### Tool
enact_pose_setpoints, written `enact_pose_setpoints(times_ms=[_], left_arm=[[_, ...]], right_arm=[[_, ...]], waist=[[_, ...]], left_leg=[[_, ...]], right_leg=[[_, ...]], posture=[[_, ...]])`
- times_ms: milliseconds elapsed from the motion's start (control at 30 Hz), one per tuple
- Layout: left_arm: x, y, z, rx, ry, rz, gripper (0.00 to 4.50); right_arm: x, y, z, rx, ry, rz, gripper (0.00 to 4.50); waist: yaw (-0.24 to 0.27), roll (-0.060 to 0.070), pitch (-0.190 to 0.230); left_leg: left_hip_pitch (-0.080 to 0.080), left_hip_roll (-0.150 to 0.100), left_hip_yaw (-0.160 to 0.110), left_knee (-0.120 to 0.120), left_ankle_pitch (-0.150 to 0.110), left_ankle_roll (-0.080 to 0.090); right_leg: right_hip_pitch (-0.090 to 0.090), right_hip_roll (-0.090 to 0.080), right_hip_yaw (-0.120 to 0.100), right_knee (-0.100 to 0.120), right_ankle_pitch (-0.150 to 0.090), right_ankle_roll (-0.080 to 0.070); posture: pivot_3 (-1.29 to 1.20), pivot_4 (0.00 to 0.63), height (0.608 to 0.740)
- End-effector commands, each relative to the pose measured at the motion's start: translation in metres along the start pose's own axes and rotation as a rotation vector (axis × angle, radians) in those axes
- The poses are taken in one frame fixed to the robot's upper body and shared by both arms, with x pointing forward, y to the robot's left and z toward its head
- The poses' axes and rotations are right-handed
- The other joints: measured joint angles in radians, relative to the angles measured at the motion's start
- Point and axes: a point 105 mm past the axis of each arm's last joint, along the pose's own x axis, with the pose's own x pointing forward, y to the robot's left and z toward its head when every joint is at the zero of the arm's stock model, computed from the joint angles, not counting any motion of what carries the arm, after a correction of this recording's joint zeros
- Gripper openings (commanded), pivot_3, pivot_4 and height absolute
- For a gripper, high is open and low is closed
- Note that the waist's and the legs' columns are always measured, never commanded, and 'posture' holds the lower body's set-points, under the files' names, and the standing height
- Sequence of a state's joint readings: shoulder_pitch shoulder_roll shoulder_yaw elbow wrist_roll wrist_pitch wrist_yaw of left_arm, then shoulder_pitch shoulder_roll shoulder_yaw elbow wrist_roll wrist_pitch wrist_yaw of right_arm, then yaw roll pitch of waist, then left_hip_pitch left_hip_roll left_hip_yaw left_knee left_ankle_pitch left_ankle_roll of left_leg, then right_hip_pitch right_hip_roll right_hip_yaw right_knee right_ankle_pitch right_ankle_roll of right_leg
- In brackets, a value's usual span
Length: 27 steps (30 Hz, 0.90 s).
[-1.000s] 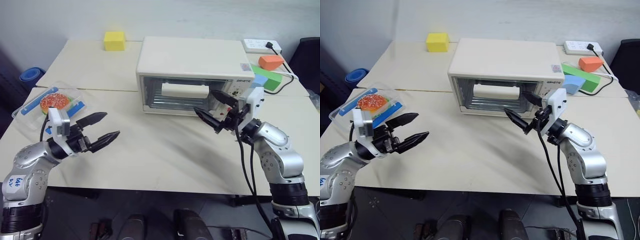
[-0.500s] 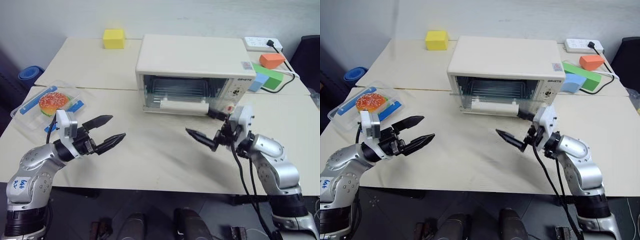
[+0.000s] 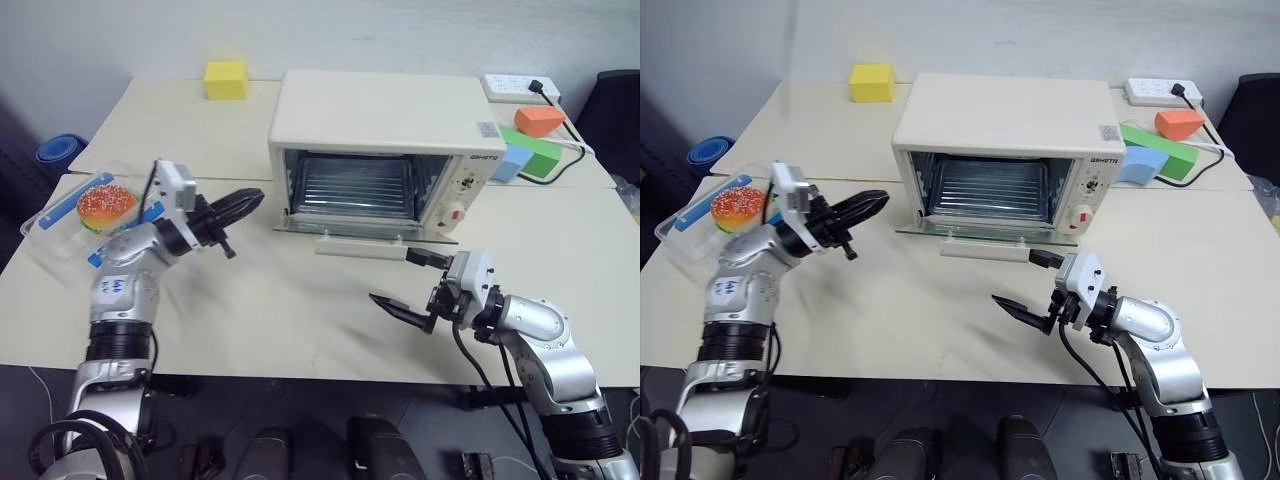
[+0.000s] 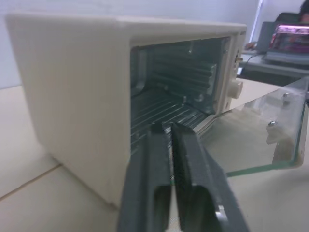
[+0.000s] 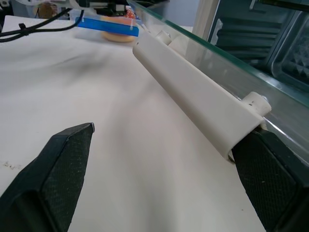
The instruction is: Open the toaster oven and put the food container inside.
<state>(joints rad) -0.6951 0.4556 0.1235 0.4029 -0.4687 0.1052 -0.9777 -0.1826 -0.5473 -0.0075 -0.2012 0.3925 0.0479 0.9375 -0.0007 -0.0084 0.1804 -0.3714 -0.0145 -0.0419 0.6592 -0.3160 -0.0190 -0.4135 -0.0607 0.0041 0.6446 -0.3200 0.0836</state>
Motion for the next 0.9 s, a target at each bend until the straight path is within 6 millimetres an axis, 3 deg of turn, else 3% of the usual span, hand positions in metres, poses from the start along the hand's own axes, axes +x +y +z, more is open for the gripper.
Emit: enact_pose_setpoints(times_ms=[33,133,300,533,700,900], left_arm=[[0.016,-0.007,0.006,0.038,-0.025,-0.080,0.03],[0.020,-0.013,0.000,0.051,-0.015,-0.117,0.03],[0.009,-0.025,-0.027,0.088,0.112,-0.181,0.03],[0.003,-0.034,-0.051,0.114,0.205,-0.158,0.03],[-0.005,-0.042,-0.072,0.148,0.290,-0.131,0.03],[-0.010,-0.044,-0.072,0.151,0.272,-0.059,0.03]], right_arm=[[-0.003,-0.002,0.004,-0.052,-0.025,-0.029,4.50],[-0.014,-0.007,-0.001,-0.070,-0.039,-0.112,4.50],[-0.067,0.006,-0.027,-0.010,0.048,-0.247,4.50],[-0.114,0.000,-0.027,0.004,0.100,-0.411,4.50],[-0.114,0.003,-0.021,0.026,0.061,-0.390,4.50],[-0.098,0.001,-0.012,0.051,-0.005,-0.366,4.50]], waist=[[-0.001,0.000,0.000],[-0.002,0.000,0.000],[0.006,0.000,0.000],[0.003,0.000,0.000],[0.000,0.000,0.000],[0.003,0.000,0.000]], left_leg=[[0.000,-0.001,0.000,0.001,0.000,0.000],[0.000,-0.001,0.001,0.001,0.000,0.001],[0.001,-0.001,0.000,0.001,-0.001,0.001],[0.002,-0.002,0.001,0.004,-0.003,0.008],[0.003,-0.001,0.001,0.003,-0.003,0.007],[0.002,-0.001,0.001,0.003,-0.003,0.007]], right_leg=[[0.000,0.000,0.001,0.000,0.001,0.001],[0.000,0.000,0.002,0.000,0.001,0.002],[0.001,0.000,0.001,0.000,0.001,0.002],[0.004,-0.001,0.003,-0.001,0.003,0.005],[0.004,-0.001,0.003,0.000,0.003,0.005],[0.004,-0.002,0.003,0.000,0.003,0.005]], posture=[[0.00,0.150,0.740],[0.00,0.150,0.740],[0.00,0.150,0.740],[0.00,0.150,0.740],[0.00,0.150,0.740],[0.00,0.150,0.740]])
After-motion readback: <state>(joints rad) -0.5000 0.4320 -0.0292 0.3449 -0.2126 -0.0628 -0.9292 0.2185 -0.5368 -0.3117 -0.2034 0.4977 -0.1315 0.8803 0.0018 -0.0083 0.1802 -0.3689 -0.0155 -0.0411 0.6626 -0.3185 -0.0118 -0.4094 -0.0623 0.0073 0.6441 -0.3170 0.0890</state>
